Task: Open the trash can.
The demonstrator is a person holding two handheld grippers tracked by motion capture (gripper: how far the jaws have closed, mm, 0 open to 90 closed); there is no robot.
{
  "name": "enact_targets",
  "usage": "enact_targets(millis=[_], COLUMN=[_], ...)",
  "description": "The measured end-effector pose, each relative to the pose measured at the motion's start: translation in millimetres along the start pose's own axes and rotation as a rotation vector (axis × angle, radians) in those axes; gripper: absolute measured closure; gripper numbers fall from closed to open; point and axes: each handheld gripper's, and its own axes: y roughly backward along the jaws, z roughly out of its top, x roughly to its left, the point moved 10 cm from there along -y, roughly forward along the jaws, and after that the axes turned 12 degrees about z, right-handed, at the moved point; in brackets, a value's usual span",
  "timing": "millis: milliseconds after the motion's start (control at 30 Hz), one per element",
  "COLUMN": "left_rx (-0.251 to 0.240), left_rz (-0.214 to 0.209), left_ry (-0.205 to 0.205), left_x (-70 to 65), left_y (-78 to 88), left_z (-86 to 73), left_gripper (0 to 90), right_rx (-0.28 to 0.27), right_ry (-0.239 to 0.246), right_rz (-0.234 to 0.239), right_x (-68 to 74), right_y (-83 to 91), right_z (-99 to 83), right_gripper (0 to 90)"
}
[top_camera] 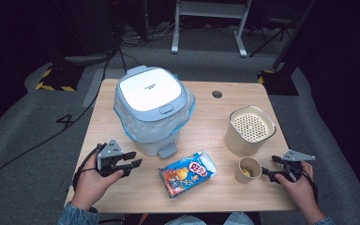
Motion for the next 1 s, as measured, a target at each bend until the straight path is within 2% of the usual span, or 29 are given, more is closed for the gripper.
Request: enact_targets(millis=[133, 333, 733, 900, 967, 1000], left_rx=[-0.040, -0.077, -0.165, -0.202, -0.213, -0.232], left_rz=[-0.027, -0.041, -0.090, -0.070, -0.071, -0.087], left_ry=[-0.004, -0.036, -0.071, -0.091, -0.088, -0.090], left_x=[-3.1, -4.6, -8.7, -8.0, -8.2, -9.4], left_y=[9.1, 20.0, 37.8, 42.0, 42.1, 42.2], left_z=[20.7, 45.4, 94.4, 118.1, 123.4, 133.7], left_gripper=[63.5, 66.4, 72.8, 71.7, 72.4, 73.2], right_rx=[0.000, 0.000, 0.000, 0.000, 0.000, 0.000], right_ry=[0.000, 0.000, 0.000, 0.001, 0.001, 0.001], right_rz=[0.000, 0.000, -0.001, -0.001, -0.001, -0.001], right_x=[0.0, 0.0, 0.0, 0.0, 0.0, 0.0], right_y=[0.0, 0.0, 0.0, 0.0, 0.0, 0.0], right_z=[0.0, 0.0, 0.0, 0.0, 0.0, 0.0], right_gripper=[20.3, 20.3, 20.4, 20.4, 20.4, 20.4])
